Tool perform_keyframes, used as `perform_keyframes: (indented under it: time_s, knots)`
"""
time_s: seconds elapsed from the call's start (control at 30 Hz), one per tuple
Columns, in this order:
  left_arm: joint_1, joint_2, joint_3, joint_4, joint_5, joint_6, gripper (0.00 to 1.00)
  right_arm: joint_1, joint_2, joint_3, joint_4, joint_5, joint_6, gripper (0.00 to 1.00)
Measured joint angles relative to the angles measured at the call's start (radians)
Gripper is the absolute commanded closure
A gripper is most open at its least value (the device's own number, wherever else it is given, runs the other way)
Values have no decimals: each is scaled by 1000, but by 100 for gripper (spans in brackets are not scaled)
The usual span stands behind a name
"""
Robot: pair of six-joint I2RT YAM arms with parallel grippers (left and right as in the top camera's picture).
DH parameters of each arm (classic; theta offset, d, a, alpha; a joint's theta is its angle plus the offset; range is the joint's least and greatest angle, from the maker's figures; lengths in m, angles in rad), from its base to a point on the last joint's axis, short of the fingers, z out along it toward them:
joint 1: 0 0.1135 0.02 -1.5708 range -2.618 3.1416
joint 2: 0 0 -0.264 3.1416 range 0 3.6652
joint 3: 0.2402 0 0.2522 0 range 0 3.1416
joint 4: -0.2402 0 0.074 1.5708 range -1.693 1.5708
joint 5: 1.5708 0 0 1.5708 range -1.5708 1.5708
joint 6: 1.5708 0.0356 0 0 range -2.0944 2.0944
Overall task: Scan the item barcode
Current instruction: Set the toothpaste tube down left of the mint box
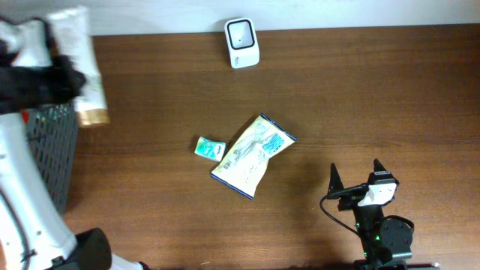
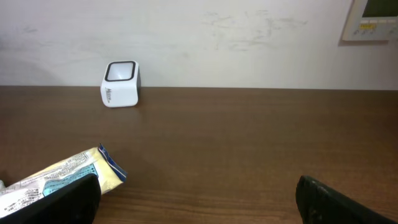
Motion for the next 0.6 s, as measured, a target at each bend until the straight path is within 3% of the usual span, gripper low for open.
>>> perform_keyframes:
  time_s: [0.2, 0.43, 0.6]
  knots:
    - [-246, 1, -414, 153, -113, -6, 100, 0, 0, 0, 0, 0, 1, 1]
    - [-330, 3, -977, 561, -154, -65, 100, 0, 0, 0, 0, 0, 0, 1]
    - [-374, 3, -1168, 755, -154, -120, 98, 0, 0, 0, 0, 0, 0, 1]
